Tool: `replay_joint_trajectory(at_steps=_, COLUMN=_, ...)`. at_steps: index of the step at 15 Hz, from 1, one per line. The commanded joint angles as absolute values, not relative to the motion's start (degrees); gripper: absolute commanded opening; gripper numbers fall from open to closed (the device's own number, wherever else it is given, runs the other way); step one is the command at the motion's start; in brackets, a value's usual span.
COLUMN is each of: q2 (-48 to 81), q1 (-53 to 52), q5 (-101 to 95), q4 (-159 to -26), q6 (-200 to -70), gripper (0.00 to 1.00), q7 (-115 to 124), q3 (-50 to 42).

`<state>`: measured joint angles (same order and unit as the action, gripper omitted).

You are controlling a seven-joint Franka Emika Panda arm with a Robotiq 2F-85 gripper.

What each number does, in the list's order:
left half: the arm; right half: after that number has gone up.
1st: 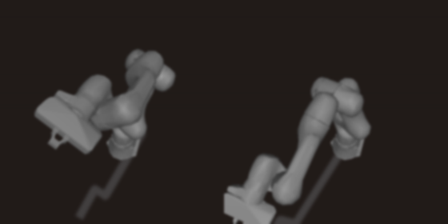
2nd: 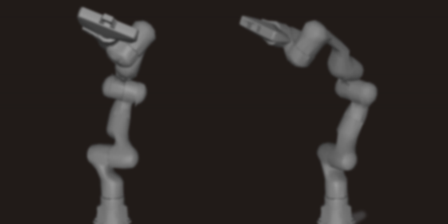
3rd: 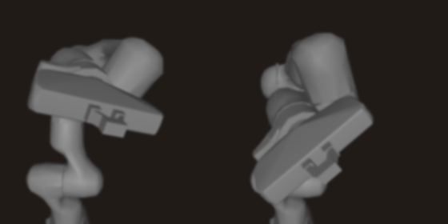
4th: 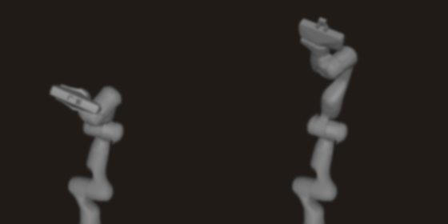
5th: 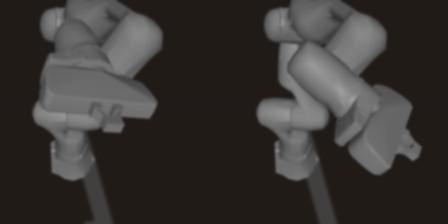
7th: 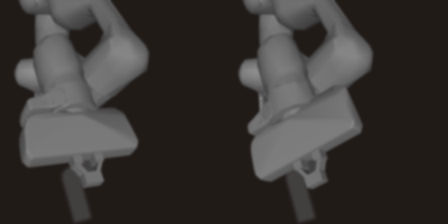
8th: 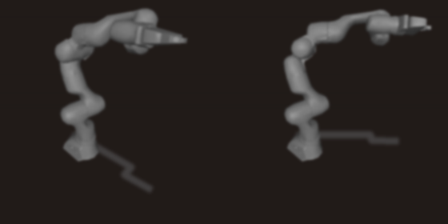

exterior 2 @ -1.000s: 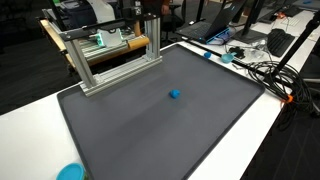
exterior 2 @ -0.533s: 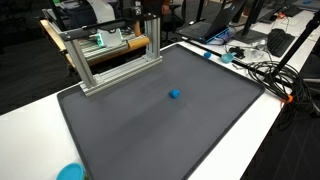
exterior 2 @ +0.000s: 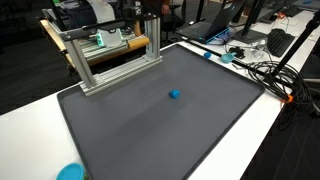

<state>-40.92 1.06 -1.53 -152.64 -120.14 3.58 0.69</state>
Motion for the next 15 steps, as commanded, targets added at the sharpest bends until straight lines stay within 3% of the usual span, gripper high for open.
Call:
replay_joint_trajectory(at_steps=1, q2=-41.06, q1=1.40, q5=-1.83, q4=-154.51, q6=-123.24, gripper=1.00, q7=2.17, q3=-0.18)
replay_joint_trajectory(at_steps=15, q2=-38.58, q1=1.63, q5=-1.55, q4=-155.71, q6=-123.47, gripper=1.00, q7=2.20, q3=-0.20)
